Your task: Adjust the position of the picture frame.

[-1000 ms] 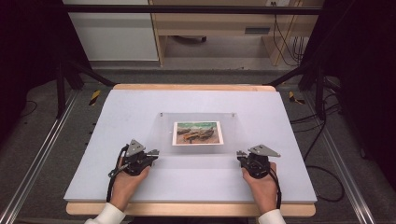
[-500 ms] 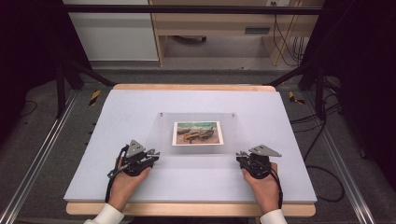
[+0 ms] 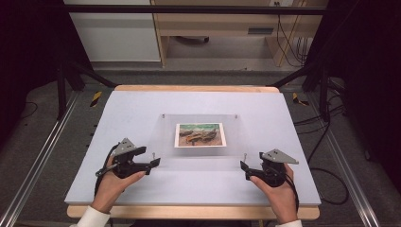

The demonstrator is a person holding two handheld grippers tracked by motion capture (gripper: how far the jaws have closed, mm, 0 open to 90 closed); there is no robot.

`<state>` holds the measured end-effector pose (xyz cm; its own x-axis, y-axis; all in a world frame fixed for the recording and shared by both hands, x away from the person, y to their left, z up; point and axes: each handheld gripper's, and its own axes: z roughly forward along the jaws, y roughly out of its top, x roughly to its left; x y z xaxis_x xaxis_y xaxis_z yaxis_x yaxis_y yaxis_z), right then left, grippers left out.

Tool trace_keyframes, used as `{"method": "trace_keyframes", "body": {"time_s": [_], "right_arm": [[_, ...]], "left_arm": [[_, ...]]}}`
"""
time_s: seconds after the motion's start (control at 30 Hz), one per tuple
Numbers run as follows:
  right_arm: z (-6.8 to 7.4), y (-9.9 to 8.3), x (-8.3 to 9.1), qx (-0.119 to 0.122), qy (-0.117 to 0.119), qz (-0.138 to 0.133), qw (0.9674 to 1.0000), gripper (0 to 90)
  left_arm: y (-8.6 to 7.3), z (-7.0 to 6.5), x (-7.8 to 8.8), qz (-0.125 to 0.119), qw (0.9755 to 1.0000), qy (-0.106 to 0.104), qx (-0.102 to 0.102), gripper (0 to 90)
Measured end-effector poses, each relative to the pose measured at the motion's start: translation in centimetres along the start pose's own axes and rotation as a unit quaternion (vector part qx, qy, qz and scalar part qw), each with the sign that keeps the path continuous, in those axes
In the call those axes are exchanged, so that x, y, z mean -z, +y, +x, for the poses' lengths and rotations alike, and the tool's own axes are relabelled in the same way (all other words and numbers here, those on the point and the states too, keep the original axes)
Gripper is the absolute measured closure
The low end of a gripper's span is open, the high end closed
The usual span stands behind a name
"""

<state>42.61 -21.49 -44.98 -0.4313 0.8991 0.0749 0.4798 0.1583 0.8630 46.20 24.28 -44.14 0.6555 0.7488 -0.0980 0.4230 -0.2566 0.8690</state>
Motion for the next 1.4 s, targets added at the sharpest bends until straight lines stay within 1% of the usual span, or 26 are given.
{"method": "trace_keyframes", "body": {"time_s": [0.03, 0.07, 0.1, 0.13, 0.17, 0.23, 0.27, 0.3, 0.37, 0.4, 0.47, 0.53, 0.63, 0.67, 0.8, 0.9, 1.0, 1.17, 1.2, 1.3, 1.33, 1.4], "right_arm": [[0.1, 0.4, 0.1, 0.004, 0.005, -0.011, 0.9999, 15.6], [0.1, 0.7, 0.2, 0.009, 0.006, -0.018, 0.9998, 15.3], [0.1, 1.0, 0.2, 0.011, 0.005, -0.023, 0.9997, 15.3], [0.1, 1.4, 0.1, 0.013, 0.003, -0.03, 0.9995, 16.1], [0.0, 1.8, 0.0, 0.014, 0.001, -0.035, 0.9993, 17.4], [-0.1, 2.6, -0.3, 0.008, 0.006, -0.04, 0.9992, 20.2], [-0.2, 3.0, -0.6, 0.006, 0.007, -0.04, 0.9992, 21.2], [-0.3, 3.2, -0.9, 0.005, 0.006, -0.035, 0.9994, 22.5], [-0.4, 3.4, -1.6, -0.002, 0.004, -0.02, 0.9998, 25.9], [-0.5, 3.4, -2.4, -0.01, 0.015, -0.001, 0.9998, 27.9], [-0.6, 3.4, -2.7, -0.012, 0.019, 0.004, 0.9997, 28.4], [-0.7, 3.4, -3.2, -0.014, 0.023, 0.01, 0.9996, 28.4], [-0.8, 3.6, -3.6, -0.02, 0.022, 0.015, 0.9994, 27.6], [-0.9, 3.7, -3.7, -0.025, 0.025, 0.016, 0.9993, 26.6], [-0.8, 3.6, -3.8, -0.029, 0.026, 0.022, 0.999, 23.8], [-0.8, 3.5, -4.0, -0.03, 0.026, 0.029, 0.9988, 21.5], [-0.7, 3.4, -4.2, -0.033, 0.029, 0.038, 0.9983, 19.9], [-0.6, 3.4, -4.7, -0.046, 0.042, 0.045, 0.997, 18.5], [-0.6, 3.3, -4.8, -0.055, 0.049, 0.047, 0.9962, 18.2], [-0.6, 3.3, -5.0, -0.066, 0.055, 0.049, 0.9951, 15.7], [-0.6, 3.3, -5.1, -0.076, 0.057, 0.052, 0.9941, 15.4], [-0.9, 3.2, -5.2, -0.09, 0.064, 0.055, 0.9924, 15.1]], "left_arm": [[0.1, 0.1, 0.1, -0.009, 1.0, -0.002, 0.004, 18.4], [0.2, 0.2, 0.1, -0.012, 0.9998, -0.007, 0.012, 16.7], [0.3, 0.3, 0.0, -0.018, 0.9995, -0.011, 0.023, 16.4], [0.3, 0.4, -0.2, -0.022, 0.9993, -0.013, 0.028, 16.2], [0.4, 0.5, -0.4, -0.021, 0.9992, -0.013, 0.032, 15.7], [0.6, 0.6, -1.0, -0.014, 0.9989, -0.012, 0.042, 16.0], [0.7, 0.8, -1.3, -0.009, 0.9987, -0.017, 0.046, 17.4], [0.9, 0.8, -1.6, -0.007, 0.9987, -0.017, 0.048, 20.9], [1.0, 0.9, -2.2, -0.004, 0.9988, -0.011, 0.048, 21.5], [1.0, 1.0, -2.5, -0.002, 0.9985, -0.013, 0.053, 21.5], [0.9, 1.2, -2.9, 0.002, 0.9977, -0.019, 0.065, 21.5], [0.8, 1.2, -3.2, 0.006, 0.9976, -0.02, 0.066, 21.6], [0.7, 1.1, -3.5, 0.009, 0.997, -0.02, 0.074, 20.2], [0.7, 1.1, -3.5, 0.01, 0.9965, -0.021, 0.08, 18.6], [0.4, 1.5, -3.7, 0.01, 0.9935, -0.03, 0.109, 18.1], [0.3, 1.7, -3.8, 0.012, 0.9921, -0.034, 0.12, 17.8], [0.3, 1.7, -3.8, 0.015, 0.9913, -0.037, 0.125, 17.0], [0.2, 1.7, -3.9, 0.016, 0.9906, -0.038, 0.13, 16.3], [0.2, 1.8, -3.9, 0.017, 0.9903, -0.039, 0.132, 16.2], [0.2, 1.8, -4.0, 0.018, 0.9898, -0.041, 0.135, 15.8], [0.2, 1.9, -4.0, 0.018, 0.9895, -0.042, 0.137, 15.7], [0.1, 1.9, -4.0, 0.018, 0.9886, -0.045, 0.143, 15.7]]}}
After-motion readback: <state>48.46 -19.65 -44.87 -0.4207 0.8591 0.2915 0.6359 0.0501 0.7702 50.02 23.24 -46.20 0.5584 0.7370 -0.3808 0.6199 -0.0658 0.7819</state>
